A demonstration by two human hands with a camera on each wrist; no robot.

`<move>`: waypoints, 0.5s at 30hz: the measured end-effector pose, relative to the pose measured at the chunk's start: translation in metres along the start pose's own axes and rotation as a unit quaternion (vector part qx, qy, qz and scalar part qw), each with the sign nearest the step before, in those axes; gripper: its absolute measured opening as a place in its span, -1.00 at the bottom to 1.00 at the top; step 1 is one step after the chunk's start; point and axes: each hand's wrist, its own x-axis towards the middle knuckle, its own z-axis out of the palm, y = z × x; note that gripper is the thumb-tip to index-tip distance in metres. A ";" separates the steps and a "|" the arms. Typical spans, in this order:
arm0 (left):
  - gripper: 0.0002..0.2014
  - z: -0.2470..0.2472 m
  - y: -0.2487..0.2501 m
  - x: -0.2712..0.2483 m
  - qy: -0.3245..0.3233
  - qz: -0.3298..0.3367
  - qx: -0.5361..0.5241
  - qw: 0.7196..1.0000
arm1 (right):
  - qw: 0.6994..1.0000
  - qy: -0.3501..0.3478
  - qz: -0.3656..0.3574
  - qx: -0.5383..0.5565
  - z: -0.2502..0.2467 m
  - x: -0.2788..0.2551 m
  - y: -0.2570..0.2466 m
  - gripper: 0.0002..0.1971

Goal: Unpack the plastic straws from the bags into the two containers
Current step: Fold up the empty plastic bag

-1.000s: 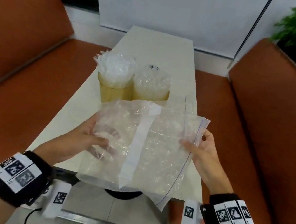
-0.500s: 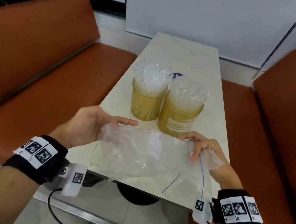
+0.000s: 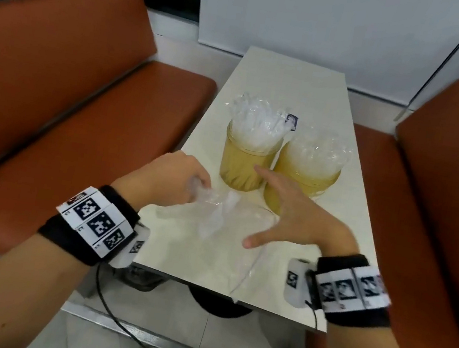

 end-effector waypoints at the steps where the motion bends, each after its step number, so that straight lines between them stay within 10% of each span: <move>1: -0.72 -0.002 0.005 0.000 -0.002 0.021 -0.024 0.999 | 0.998 0.027 -0.011 -0.058 0.011 0.013 -0.013 0.37; 9: -0.78 -0.038 -0.048 -0.018 0.068 -0.036 -0.179 0.981 | 0.996 0.082 -0.002 -0.022 0.068 0.078 -0.019 -0.84; 15: -0.71 -0.041 -0.096 -0.028 0.138 -0.093 -0.139 0.976 | 0.995 0.095 -0.024 -0.010 0.097 0.098 -0.016 -0.37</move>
